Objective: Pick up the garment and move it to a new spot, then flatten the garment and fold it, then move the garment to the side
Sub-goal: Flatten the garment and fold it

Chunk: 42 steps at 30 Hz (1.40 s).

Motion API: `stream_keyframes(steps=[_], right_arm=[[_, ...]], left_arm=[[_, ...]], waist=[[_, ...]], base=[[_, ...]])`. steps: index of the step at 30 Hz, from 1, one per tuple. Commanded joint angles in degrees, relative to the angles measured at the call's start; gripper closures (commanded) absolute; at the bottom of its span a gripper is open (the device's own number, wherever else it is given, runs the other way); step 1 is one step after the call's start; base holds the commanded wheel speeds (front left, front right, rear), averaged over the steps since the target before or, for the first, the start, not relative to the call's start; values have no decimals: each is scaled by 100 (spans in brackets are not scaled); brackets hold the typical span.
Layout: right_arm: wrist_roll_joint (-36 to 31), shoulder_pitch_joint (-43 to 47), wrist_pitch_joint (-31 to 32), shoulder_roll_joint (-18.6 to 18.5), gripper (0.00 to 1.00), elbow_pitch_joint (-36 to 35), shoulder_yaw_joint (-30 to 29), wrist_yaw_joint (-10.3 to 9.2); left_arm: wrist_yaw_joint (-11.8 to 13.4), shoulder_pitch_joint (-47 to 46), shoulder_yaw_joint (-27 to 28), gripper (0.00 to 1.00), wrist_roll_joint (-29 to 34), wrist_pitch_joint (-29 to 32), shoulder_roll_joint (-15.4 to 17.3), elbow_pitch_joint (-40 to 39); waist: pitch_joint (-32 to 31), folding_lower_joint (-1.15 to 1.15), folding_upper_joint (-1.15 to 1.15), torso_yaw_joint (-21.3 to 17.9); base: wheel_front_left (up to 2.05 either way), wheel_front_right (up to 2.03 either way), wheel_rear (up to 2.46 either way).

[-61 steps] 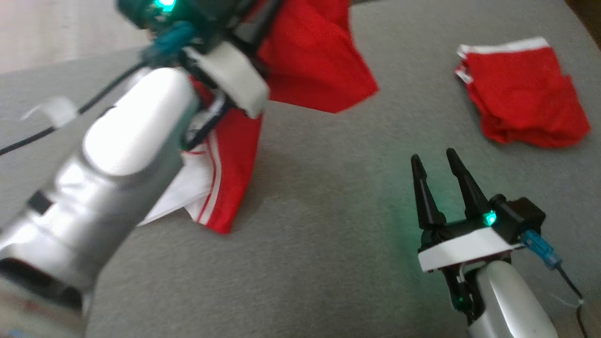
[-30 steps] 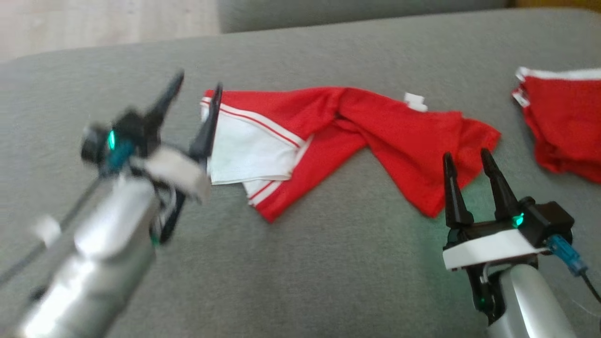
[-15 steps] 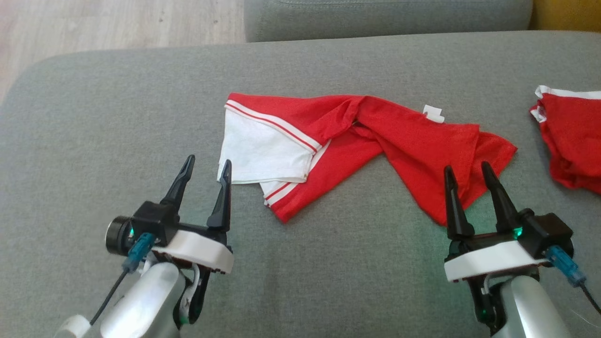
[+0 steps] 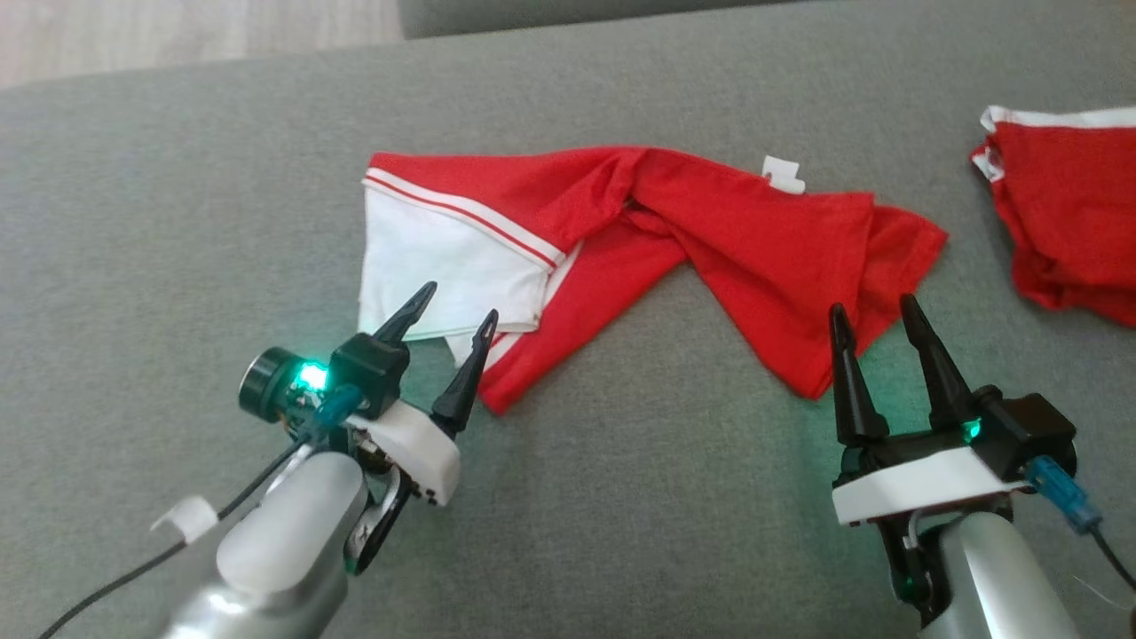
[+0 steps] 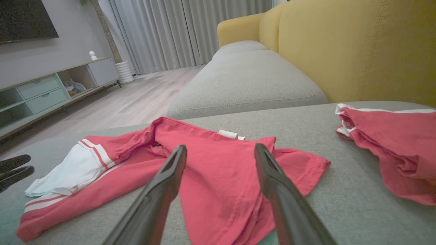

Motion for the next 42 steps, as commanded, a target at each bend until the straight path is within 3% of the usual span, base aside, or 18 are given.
stream_keyframes(steps=[1, 10, 19, 30, 31, 32, 33, 34, 42], right_arm=[[7, -179, -62, -18, 0, -203, 139, -5], [7, -275, -62, -18, 0, -204, 113, -5], [112, -335, -62, -18, 0, -222, 114, -5], [101, -343, -62, -18, 0, -185, 107, -5], [101, -341, -62, -18, 0, -183, 103, -5], [101, -341, -62, -18, 0, -183, 103, -5], [99, -338, -62, -18, 0, -180, 99, -5], [97, -336, -62, -18, 0, -174, 98, -5], [106, -299, -62, -18, 0, -92, 99, -5]], left_arm=[[-10, -258, 169, 0, 53, 7, 106, -81], [-359, -663, -68, 0, 176, -35, 38, 432], [-547, -831, -272, 0, 206, -63, -30, 802], [-562, -917, -352, 0, 153, -58, -97, 990], [-556, -922, -349, 16, 138, -43, -101, 1009], [-556, -922, -349, 16, 138, -43, -101, 1009], [-554, -928, -345, 64, 121, -25, -105, 1027], [-558, -936, -347, 100, 111, -16, -103, 1038], [-505, -1073, -282, 100, 76, -83, 13, 879]], waist=[[91, -1, 0, -80], [283, -1, 0, -258], [339, -1, 0, -391], [363, -1, 0, -429], [361, -1, 0, -426], [361, -1, 0, -426], [357, -1, 0, -424], [353, -1, 0, -421], [194, -1, 0, -406]], base=[[0, 0, 0], [0, 0, 0], [0, 0, 0], [0, 0, 0], [0, 0, 0], [0, 0, 0], [0, 0, 0], [0, 0, 0], [0, 0, 0]])
